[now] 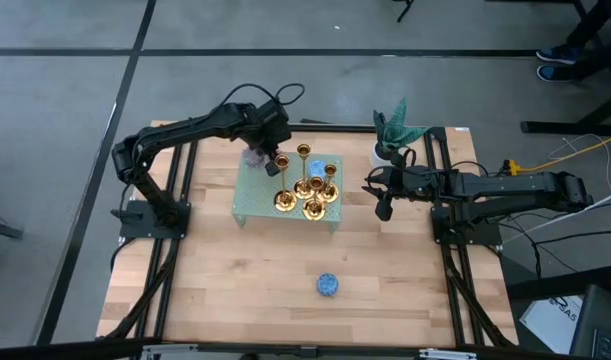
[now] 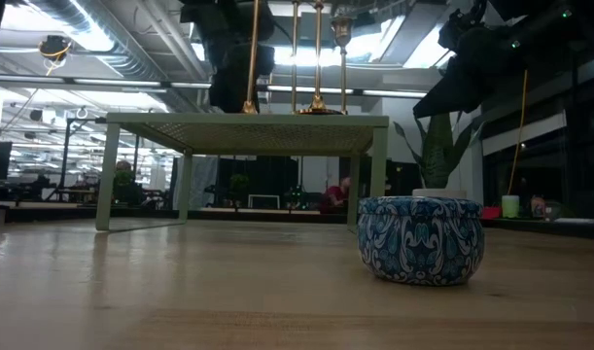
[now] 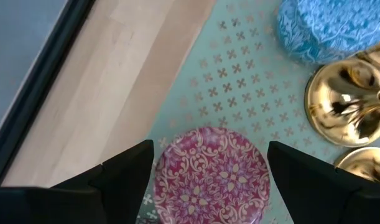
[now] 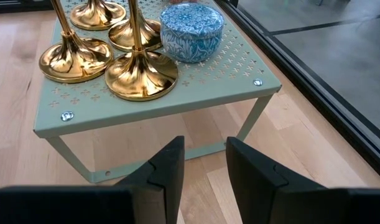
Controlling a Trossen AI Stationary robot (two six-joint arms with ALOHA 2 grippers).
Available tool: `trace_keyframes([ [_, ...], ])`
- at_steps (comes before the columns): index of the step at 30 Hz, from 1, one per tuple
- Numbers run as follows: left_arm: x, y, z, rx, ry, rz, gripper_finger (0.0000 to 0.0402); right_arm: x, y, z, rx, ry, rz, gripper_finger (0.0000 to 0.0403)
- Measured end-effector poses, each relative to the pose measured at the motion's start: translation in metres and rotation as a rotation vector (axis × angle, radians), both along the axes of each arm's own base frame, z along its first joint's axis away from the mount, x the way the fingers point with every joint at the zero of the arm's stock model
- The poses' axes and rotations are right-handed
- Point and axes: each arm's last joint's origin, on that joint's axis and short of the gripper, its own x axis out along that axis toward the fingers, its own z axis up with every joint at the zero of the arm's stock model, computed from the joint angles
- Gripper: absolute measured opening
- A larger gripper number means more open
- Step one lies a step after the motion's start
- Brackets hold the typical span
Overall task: Pick & Place candle stick holders
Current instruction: Put the pink scented candle on the shelf, then adjust the light blue scented candle on the shelf
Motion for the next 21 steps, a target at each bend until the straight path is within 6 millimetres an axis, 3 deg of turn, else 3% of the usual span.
trace_keyframes([
  [12,0.003,0.003,0.029,0.065,-0.072,0.015,0.0313,0.000,0.000,0.000,0.000,0.000,0.001,0.0122],
  [21,-0.015,0.003,0.087,0.248,-0.193,0.046,0.0313,0.000,0.000,0.000,-0.004,0.001,0.003,0.0122],
])
